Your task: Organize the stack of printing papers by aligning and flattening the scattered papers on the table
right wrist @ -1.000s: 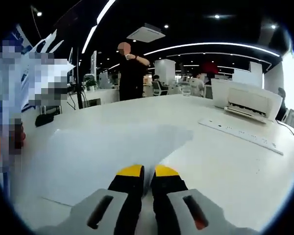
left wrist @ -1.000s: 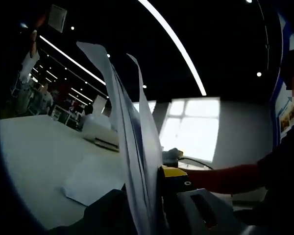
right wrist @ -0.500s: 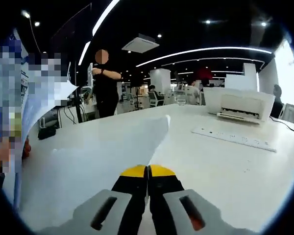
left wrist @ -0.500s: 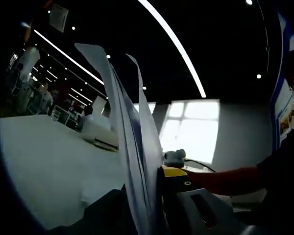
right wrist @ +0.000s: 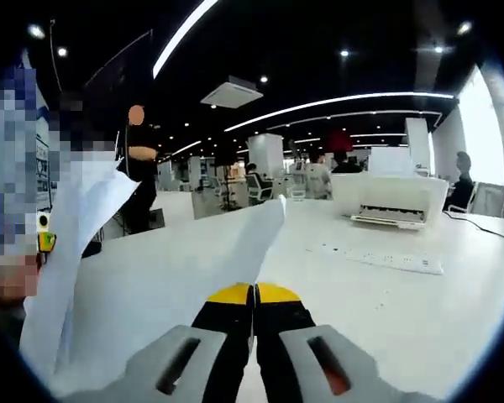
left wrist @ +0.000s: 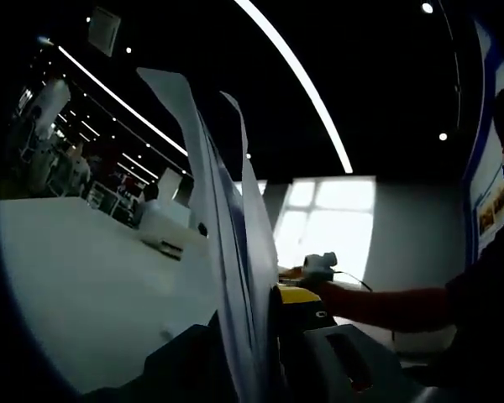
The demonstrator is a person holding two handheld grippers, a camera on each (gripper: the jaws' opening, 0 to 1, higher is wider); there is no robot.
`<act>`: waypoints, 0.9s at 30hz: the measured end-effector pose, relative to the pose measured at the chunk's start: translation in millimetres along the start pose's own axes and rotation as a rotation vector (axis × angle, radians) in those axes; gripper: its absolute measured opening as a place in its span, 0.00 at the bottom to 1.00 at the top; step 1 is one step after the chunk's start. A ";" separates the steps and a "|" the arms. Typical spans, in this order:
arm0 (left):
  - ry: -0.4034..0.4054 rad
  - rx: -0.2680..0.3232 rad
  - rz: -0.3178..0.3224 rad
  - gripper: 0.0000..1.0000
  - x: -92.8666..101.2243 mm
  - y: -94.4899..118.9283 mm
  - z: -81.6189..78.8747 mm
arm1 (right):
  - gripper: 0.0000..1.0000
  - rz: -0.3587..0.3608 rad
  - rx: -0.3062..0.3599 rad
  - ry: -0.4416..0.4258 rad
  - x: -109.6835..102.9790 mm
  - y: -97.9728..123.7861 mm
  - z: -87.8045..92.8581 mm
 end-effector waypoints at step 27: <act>0.014 0.019 -0.004 0.06 0.5 1.4 -2.0 | 0.00 0.005 0.236 0.264 -57.6 93.2 -141.3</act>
Point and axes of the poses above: the point that each gripper's makers call its tool centre point, and the gripper's own axes: y roughly backward along the fingers, x roughly to its right, z roughly out of its underside, the point moved 2 cm from there along y, roughly backward along the fingers, and after that the axes turned 15 degrees about -z, right-handed, at the moved point
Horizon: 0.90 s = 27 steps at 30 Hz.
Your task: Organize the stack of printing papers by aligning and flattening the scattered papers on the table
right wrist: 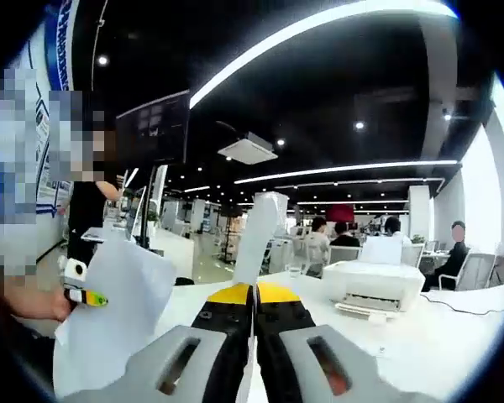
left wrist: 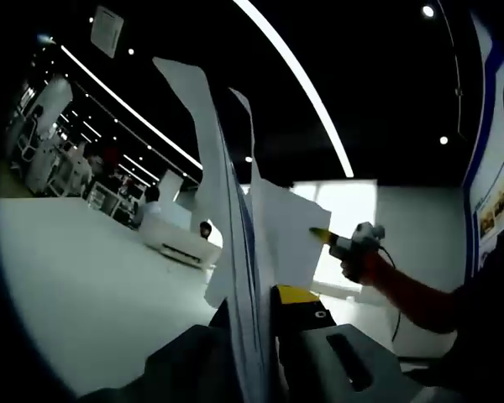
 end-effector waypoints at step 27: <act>-0.007 0.003 -0.020 0.06 -2.9 -0.6 0.0 | 0.00 -0.052 0.089 0.192 -56.5 34.1 -89.2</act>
Point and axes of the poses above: the point that each gripper's makers call its tool centre point, and the gripper's own axes: y roughly backward along the fingers, x roughly to its right, z roughly out of its underside, the point moved 2 cm from there along y, roughly backward along the fingers, and after that the axes turned 15 degrees about -z, right-handed, at the moved point
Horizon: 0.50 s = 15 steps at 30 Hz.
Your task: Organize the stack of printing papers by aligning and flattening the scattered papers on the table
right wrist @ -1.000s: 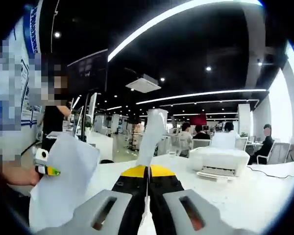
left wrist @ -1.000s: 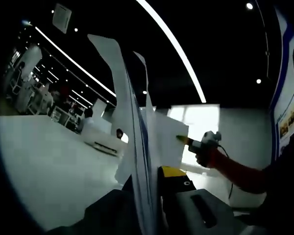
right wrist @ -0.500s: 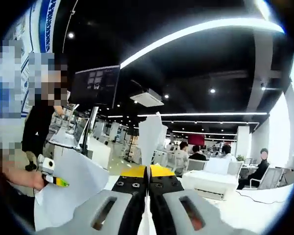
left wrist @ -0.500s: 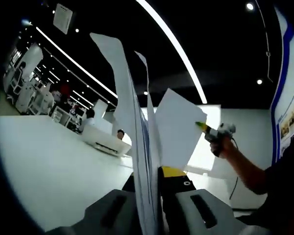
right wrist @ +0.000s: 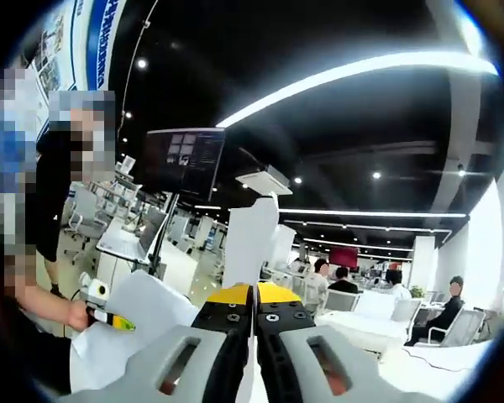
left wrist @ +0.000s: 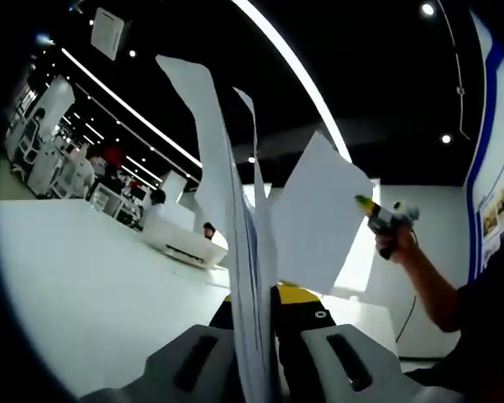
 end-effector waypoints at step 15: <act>0.006 0.002 0.005 0.07 0.7 0.2 -0.5 | 0.00 -0.071 0.033 0.050 -36.3 9.2 -25.7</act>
Point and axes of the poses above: the point that each gripper's makers call its tool centre point, and the gripper's own axes: y roughly backward along the fingers, x roughly to its right, z roughly out of its underside, the point moved 2 cm from there along y, roughly backward along the fingers, and after that the axes turned 15 degrees about -z, right-handed, at the moved point
